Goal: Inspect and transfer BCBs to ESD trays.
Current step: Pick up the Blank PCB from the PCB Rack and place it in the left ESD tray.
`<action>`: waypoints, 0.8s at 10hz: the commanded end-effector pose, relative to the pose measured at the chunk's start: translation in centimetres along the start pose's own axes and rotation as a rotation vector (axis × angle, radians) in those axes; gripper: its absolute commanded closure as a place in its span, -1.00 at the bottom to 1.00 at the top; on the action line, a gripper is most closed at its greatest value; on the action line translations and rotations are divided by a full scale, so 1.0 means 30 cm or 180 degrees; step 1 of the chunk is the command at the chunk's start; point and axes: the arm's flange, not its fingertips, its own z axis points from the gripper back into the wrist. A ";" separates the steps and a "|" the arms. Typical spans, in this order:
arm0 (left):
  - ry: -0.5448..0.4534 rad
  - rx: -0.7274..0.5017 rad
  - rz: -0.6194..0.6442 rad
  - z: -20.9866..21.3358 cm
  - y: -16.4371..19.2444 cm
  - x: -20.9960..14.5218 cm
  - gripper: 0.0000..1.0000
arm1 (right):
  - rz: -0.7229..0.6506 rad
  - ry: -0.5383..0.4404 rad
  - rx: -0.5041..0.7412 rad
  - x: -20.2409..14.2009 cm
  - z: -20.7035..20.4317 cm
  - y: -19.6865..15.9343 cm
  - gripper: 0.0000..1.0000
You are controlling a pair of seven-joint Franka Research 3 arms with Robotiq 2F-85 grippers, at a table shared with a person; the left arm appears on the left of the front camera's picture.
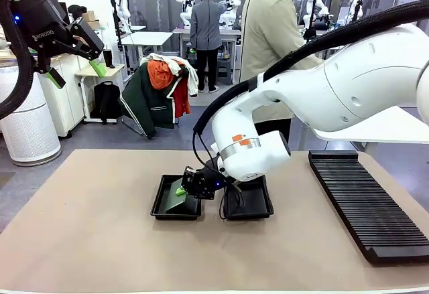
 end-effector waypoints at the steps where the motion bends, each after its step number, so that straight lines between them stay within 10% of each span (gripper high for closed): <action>1: -0.0003 -0.0020 0.0008 -0.004 0.002 -0.005 -1.00 | -0.0055 0.0074 -0.0190 0.024 -0.035 0.041 0.96; 8: -0.0003 -0.0020 0.0008 -0.004 0.002 -0.005 -1.00 | -0.0013 0.0021 -0.0058 0.003 -0.006 -0.001 0.96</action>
